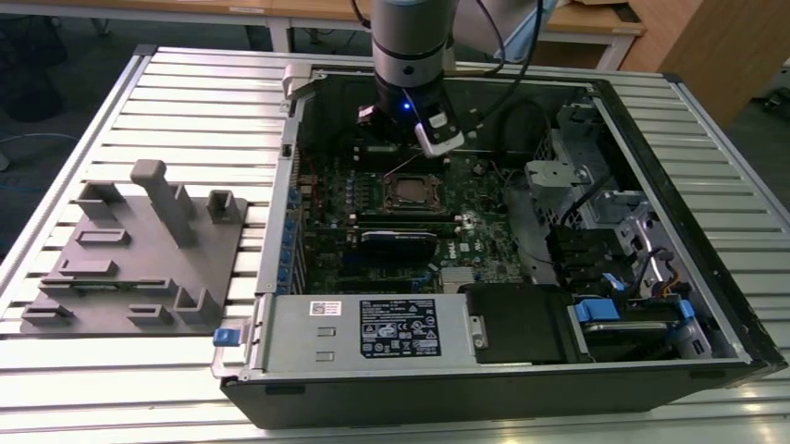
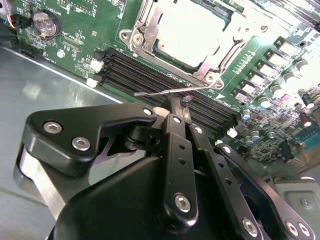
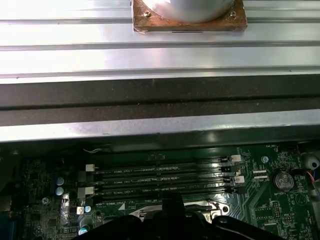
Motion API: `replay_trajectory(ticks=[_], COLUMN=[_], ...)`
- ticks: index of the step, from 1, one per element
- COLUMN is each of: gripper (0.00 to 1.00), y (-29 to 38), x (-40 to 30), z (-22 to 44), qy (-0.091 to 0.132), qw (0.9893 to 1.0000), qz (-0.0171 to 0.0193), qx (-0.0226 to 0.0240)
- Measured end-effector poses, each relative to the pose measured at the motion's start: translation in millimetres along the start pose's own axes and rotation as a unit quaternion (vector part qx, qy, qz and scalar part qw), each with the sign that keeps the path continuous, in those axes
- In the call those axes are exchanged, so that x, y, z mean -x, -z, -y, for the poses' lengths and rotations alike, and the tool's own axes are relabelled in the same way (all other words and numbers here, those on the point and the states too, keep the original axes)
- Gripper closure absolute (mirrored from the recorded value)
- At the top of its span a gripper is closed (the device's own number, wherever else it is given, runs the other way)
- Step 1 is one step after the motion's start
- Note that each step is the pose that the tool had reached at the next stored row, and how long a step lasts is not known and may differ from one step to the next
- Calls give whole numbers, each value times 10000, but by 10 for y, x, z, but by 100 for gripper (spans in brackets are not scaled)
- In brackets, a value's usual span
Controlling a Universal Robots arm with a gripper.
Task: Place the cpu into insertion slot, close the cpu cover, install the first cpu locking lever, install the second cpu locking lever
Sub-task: 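Install the first cpu locking lever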
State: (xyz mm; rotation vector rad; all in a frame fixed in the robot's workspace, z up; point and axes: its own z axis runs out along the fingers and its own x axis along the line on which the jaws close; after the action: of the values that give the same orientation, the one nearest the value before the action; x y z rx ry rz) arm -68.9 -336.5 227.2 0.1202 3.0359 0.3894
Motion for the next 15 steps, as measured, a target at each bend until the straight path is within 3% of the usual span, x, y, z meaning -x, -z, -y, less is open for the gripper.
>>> replay_trajectory(ticks=[9, 12, 15], gripper=[90, 90, 90], y=[-7, -28, -41], x=[1, 0, -1], z=[2, 7, 11], qy=[3, -4, -6], qw=[10000, 9999, 9999], qz=[15, 9, 8], qx=[26, 100, 118])
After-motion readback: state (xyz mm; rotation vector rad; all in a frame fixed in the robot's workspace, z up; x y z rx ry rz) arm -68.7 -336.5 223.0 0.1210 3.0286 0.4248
